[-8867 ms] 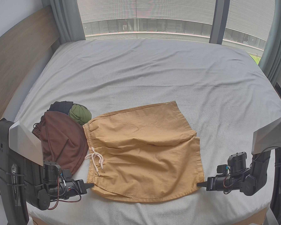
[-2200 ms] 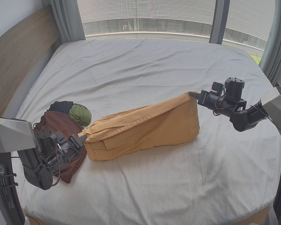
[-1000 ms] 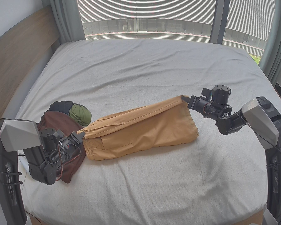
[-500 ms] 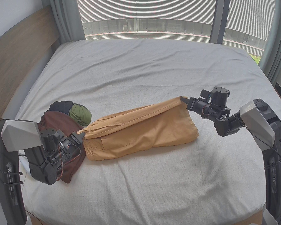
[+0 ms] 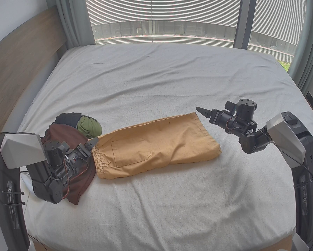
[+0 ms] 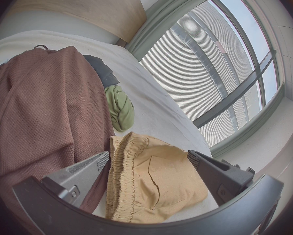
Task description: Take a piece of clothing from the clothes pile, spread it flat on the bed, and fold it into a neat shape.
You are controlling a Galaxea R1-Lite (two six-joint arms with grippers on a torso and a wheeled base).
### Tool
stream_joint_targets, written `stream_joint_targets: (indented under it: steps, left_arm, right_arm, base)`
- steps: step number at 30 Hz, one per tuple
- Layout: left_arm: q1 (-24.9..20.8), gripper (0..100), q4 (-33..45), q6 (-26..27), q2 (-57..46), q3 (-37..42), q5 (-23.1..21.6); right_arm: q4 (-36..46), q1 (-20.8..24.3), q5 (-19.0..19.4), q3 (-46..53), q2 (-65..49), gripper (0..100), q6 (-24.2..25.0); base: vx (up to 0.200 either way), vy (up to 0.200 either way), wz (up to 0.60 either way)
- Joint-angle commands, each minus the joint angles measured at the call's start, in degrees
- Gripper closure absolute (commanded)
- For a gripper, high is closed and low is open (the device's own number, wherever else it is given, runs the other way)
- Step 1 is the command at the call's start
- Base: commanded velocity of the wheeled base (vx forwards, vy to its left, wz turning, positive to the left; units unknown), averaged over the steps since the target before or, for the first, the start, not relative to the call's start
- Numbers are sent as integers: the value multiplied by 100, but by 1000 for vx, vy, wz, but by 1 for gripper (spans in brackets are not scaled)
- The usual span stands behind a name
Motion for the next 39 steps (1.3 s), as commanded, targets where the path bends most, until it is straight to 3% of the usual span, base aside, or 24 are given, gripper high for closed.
stream_joint_targets:
  steps: [1,8,13,29,39]
  left_arm:
    - [29,0,-3,-2,-63,-67,133]
    - [-146,0,-3,-2,-406,179,168]
    - [-304,0,-3,42,-599,328,168]
    - [-419,0,6,77,-1302,820,-34]
    - [-612,0,6,481,-1276,1067,-149]
  right_arm:
    - [-27,18,8,485,-354,0,0]
    - [-475,27,8,1531,-829,0,0]
    - [-1389,53,87,2595,-1083,0,62]
    - [-3384,229,104,4133,-873,0,598]
    - [-3393,202,104,4282,-899,0,589]
  base:
    - [0,0,0]
    - [0,0,0]
    - [0,0,0]
    - [0,0,0]
    - [0,0,0]
